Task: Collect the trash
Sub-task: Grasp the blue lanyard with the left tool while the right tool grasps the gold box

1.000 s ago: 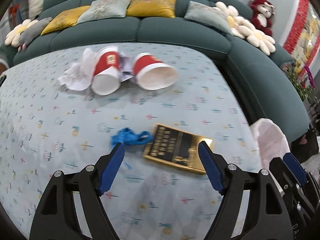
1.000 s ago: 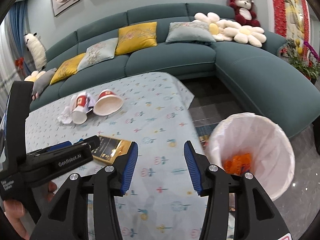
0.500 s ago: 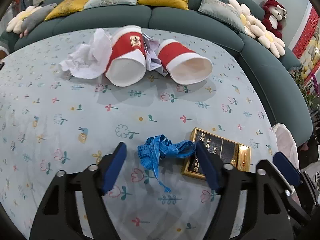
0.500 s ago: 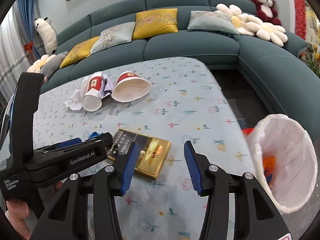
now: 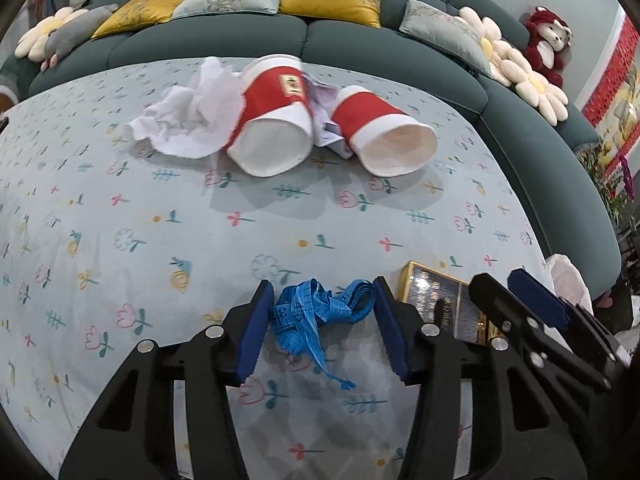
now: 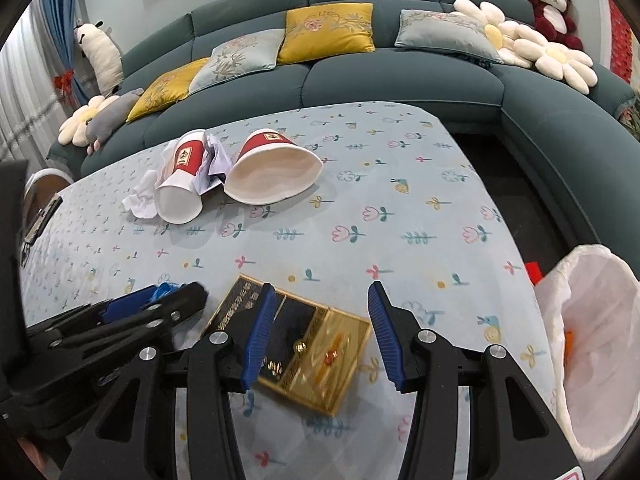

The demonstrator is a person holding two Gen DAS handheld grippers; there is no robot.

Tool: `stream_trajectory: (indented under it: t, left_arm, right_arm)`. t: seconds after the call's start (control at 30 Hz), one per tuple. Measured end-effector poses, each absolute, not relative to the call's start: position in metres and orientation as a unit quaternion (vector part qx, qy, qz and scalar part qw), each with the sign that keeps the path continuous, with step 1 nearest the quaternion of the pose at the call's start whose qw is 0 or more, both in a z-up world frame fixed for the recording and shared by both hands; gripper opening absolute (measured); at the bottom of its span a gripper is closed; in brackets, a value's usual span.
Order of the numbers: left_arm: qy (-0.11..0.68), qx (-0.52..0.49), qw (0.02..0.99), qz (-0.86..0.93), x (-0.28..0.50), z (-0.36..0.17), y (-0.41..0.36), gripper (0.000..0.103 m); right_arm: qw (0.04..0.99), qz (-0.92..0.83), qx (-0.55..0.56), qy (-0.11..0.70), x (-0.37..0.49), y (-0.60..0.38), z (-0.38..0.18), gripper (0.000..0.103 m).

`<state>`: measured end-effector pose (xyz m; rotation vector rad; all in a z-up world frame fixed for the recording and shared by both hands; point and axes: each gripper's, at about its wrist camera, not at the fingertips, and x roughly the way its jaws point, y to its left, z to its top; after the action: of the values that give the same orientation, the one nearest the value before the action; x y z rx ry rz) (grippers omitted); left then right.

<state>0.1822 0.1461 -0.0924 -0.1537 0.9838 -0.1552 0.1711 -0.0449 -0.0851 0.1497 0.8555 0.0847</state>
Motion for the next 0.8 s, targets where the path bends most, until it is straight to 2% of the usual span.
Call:
stream_trajectory:
  t: [0.43,0.57,0.8]
  left_arm:
    - [0.478,-0.099,0.871,-0.055,0.165,-0.092,0.168,0.048]
    - [0.480,-0.102,0.870,-0.053,0.156,-0.092,0.170,0.048]
    - [0.483,-0.099,0.868,-0.052,0.143,-0.091,0.170,0.048]
  right_arm:
    - [0.889,0.092,0.062,0.445,0.155,-0.027,-0.094,0.047]
    - [0.887,0.108,0.048,0.447,0.137,-0.019,-0.092,0.057]
    - [0.888,0.108,0.025,0.447,0.125,-0.006,-0.096,0.062]
